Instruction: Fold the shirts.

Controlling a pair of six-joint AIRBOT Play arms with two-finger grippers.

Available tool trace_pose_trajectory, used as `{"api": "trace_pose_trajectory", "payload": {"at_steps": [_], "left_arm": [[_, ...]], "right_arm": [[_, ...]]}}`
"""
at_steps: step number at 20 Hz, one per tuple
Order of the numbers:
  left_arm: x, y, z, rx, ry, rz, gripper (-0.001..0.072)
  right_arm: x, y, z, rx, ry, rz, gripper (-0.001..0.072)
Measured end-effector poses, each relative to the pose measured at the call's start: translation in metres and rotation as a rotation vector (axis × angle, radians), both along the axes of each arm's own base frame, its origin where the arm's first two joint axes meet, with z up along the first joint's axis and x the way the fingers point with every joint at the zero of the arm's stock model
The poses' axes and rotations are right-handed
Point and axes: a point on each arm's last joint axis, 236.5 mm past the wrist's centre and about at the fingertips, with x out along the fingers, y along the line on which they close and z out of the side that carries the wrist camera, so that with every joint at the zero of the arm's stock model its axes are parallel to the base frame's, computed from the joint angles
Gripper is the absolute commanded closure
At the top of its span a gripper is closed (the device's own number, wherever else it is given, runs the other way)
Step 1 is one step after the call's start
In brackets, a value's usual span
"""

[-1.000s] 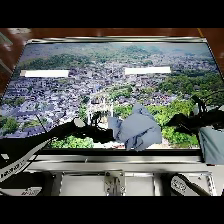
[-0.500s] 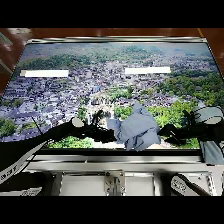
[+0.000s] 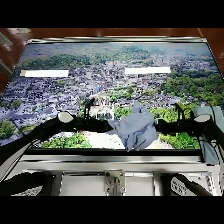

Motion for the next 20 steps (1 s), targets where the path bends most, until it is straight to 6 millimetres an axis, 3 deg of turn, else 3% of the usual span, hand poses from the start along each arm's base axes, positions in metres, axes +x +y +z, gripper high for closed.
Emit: {"api": "trace_pose_trajectory", "payload": {"at_steps": [3,6,8,10,12,14,16,18,20], "left_arm": [[0.041,0.025,0.081,-0.056,-0.246,0.055,0.0675],[0.067,0.062,0.207,-0.101,-0.588,0.124,0.0674],[0.063,0.09,0.299,-0.131,-0.817,0.181,0.0675],[0.041,0.117,0.383,-0.149,-1.03,0.229,0.0674],[0.01,0.141,0.446,-0.142,-1.213,0.272,0.0674],[-0.022,0.157,0.488,-0.133,-1.345,0.302,0.0675],[-0.045,0.167,0.508,-0.12,-1.419,0.314,0.0675],[-0.056,0.168,0.51,-0.104,-1.433,0.296,0.0674],[-0.055,0.165,0.496,-0.085,-1.386,0.271,0.0675]], "right_arm": [[0.048,-0.003,0.082,-0.04,-0.252,0.073,0.0648],[0.081,-0.008,0.215,-0.15,-0.624,0.103,0.0648],[0.081,-0.009,0.315,-0.233,-0.891,0.087,0.0648],[0.06,-0.005,0.402,-0.303,-1.116,0.06,0.0648],[0.031,0.001,0.465,-0.335,-1.273,0.027,0.0648],[0.004,0.007,0.508,-0.343,-1.377,-0.009,0.0648],[-0.016,0.011,0.537,-0.344,-1.45,-0.034,0.0648],[-0.023,0.01,0.556,-0.347,-1.501,-0.067,0.0648],[-0.017,0.005,0.562,-0.355,-1.512,-0.09,0.0647]]}}
